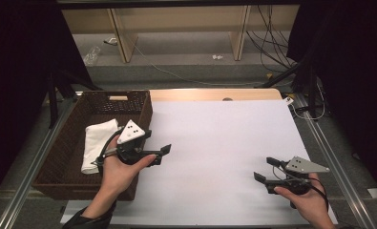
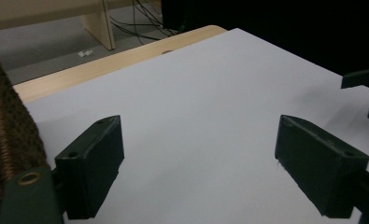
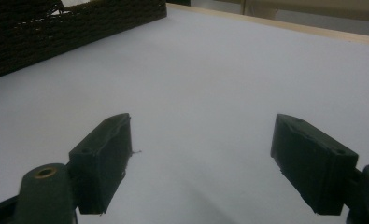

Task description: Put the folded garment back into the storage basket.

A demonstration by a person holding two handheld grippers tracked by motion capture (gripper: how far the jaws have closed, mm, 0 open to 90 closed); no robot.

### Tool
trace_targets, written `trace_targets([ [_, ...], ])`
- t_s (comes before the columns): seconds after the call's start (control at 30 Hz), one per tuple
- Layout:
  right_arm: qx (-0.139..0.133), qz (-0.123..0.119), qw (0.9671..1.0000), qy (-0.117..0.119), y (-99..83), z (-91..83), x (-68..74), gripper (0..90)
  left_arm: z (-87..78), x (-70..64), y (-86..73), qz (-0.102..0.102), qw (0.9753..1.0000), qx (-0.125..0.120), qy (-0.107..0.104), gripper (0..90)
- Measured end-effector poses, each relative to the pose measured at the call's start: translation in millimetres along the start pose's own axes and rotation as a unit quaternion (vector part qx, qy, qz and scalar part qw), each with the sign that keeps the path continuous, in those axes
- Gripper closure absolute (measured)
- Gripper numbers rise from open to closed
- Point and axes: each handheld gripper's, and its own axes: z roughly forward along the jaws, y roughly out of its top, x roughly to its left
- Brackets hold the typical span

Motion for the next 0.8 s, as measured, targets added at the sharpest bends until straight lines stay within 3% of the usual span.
trace_targets([
  [0.23, 0.000, -0.001, 1.0000, 0.000, -0.3, -0.2, -0.2, 21.4, 8.3, -5.8, -6.7, 0.003, 1.0000, 0.001, -0.007, 15.6],
  [0.5, -0.001, -0.001, 1.0000, 0.001, 0.0, -0.5, 0.0, 21.4, 2.5, -2.8, -4.4, 0.000, 0.9999, -0.010, -0.007, 16.3],
  [0.8, -0.001, 0.001, 1.0000, 0.001, -0.7, -0.9, -1.0, 21.4, 4.8, -3.9, -6.1, 0.005, 0.9999, 0.003, -0.008, 16.4],
])
